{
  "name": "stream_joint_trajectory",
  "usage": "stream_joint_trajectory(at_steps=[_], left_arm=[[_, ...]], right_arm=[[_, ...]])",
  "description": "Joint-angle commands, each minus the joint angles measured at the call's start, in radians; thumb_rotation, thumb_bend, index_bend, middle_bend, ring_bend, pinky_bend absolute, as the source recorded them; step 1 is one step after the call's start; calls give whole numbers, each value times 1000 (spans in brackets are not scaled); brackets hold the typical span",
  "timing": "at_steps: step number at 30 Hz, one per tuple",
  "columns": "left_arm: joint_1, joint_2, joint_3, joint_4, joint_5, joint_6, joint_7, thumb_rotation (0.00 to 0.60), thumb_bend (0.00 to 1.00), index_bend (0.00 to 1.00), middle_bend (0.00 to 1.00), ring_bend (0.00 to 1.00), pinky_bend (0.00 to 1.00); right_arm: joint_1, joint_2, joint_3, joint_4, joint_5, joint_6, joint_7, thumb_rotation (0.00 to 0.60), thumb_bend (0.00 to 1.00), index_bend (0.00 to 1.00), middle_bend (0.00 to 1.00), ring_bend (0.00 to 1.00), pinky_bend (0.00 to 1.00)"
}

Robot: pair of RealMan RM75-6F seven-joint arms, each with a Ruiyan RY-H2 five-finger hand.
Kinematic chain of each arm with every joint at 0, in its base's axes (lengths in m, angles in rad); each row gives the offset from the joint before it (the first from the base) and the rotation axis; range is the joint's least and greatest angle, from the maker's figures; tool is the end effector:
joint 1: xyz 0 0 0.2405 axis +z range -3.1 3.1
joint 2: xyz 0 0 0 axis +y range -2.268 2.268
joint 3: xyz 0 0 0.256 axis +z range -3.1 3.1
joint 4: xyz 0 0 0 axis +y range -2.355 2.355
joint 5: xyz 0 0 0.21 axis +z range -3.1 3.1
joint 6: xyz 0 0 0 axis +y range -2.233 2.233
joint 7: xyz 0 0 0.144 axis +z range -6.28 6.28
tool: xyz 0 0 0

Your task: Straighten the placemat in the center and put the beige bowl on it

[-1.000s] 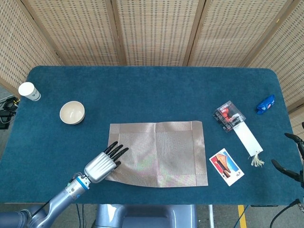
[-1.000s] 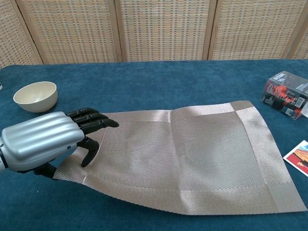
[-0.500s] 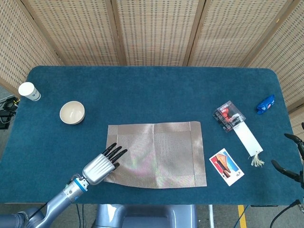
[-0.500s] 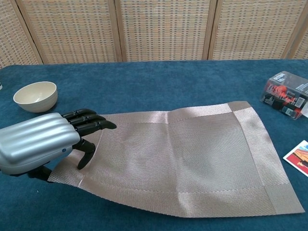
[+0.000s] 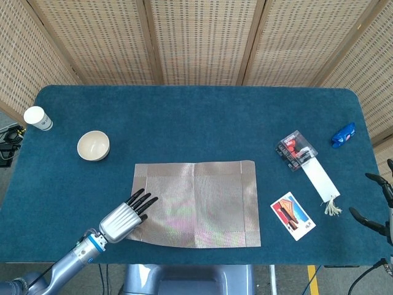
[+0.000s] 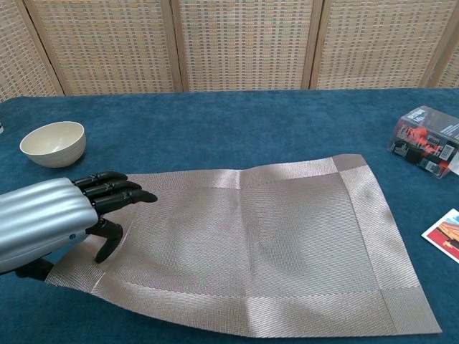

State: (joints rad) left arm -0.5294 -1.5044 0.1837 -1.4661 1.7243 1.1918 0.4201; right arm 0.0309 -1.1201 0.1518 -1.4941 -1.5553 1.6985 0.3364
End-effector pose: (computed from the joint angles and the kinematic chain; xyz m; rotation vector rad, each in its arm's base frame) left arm -0.2016 0.2127 -0.0251 -2.2599 -0.4289 -0.8864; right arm -0.3130 -0.1798 0.2089 1.1773 -0.8171 1.2728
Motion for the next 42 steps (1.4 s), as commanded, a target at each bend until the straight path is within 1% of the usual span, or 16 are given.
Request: stream_joint_trajectory(at_steps=[1,11,13,16,19,21,23,26,30,36,42], left_arm=[[7,3,3,6,7,4,-6,600,519,659,0,0,0],[31,10,12,20,27,15,-20,600,520,659,0,0,0],[36,12,14,24,28,16,-24,600,520,646,0,0,0],[44,11,16,35,31,19,-33,600,493,533,0,0,0],[52,7,12,50,38,30,-45,600,401,335,0,0,0],[57,5,8,59,40,35,-42,600,293,165,0,0,0],[62,6,4,63,37,37,-37,600,224,81,0,0,0],[68,8,-1,57,27,35,-46,600,189,22,0,0,0],[78,20,-2,40,17,37,-78,600,136,0,0,0,0],[103,45,-6,10,14,81,-129,600,128,0,0,0,0],[122,89,-22,-17,-12,112,-175,600,119,0,0,0,0]], right_arm=[[0,0,-1,0,-1,0,-1,600,248,277,0,0,0],[0,0,-2,-2,-1,0,-5,600,248,278,0,0,0],[0,0,-2,-2,-2,0,-6,600,248,277,0,0,0],[0,-1,-4,-2,-5,0,-9,600,247,278,0,0,0],[1,-4,-7,-2,-9,-1,-15,600,248,278,0,0,0],[1,-5,-7,-2,-9,-1,-18,600,248,277,0,0,0],[1,-5,-7,-2,-10,0,-20,600,248,277,0,0,0],[2,-7,-8,-2,-10,-1,-22,600,248,278,0,0,0],[2,-8,-9,0,-10,-3,-26,600,248,278,0,0,0],[2,-9,-10,0,-14,0,-29,600,248,278,0,0,0],[2,-10,-12,-1,-18,1,-38,600,248,278,0,0,0]])
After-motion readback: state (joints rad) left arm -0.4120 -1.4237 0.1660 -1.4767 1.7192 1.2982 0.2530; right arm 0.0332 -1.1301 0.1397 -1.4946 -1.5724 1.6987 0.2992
